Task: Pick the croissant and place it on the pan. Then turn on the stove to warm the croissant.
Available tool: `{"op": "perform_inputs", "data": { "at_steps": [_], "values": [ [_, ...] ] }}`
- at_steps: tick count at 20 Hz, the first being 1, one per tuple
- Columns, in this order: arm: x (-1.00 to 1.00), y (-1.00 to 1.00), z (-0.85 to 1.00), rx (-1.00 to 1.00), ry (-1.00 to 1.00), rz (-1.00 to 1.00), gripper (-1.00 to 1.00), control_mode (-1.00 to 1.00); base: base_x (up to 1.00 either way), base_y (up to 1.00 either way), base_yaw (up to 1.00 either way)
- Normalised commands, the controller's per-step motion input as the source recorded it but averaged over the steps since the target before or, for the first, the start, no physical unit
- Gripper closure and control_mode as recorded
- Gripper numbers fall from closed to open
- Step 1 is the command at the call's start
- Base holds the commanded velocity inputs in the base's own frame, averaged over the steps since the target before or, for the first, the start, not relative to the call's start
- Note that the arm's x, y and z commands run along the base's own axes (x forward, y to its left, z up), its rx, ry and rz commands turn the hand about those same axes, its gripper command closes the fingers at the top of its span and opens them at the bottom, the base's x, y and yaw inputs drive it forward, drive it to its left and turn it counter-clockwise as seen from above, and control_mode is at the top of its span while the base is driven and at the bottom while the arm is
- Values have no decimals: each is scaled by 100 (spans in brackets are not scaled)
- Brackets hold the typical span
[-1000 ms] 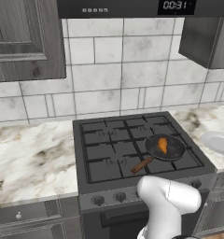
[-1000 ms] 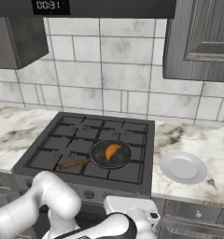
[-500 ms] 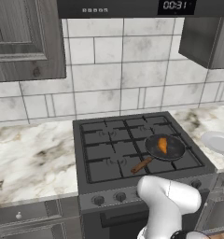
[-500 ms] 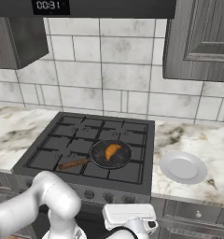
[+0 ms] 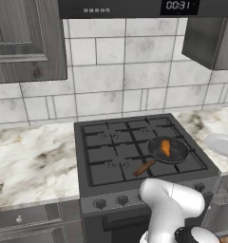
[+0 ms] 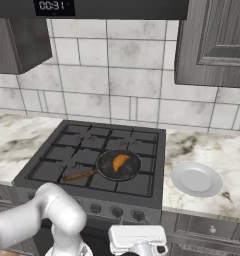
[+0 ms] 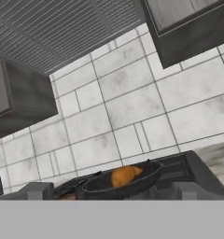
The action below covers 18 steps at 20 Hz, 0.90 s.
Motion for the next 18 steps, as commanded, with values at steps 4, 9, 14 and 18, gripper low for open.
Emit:
{"op": "perform_inputs", "data": {
  "at_steps": [4,9,14,18],
  "values": [
    [-1,7,-18,0,-1,-3,-100,-100,0,0,0],
    [0,12,-23,0,-1,0,-100,-100,0,0,0],
    [0,10,-19,0,-2,0,-100,-100,0,0,0],
    [1,0,-12,0,-4,0,-100,-100,0,0,0]
  ]
}}
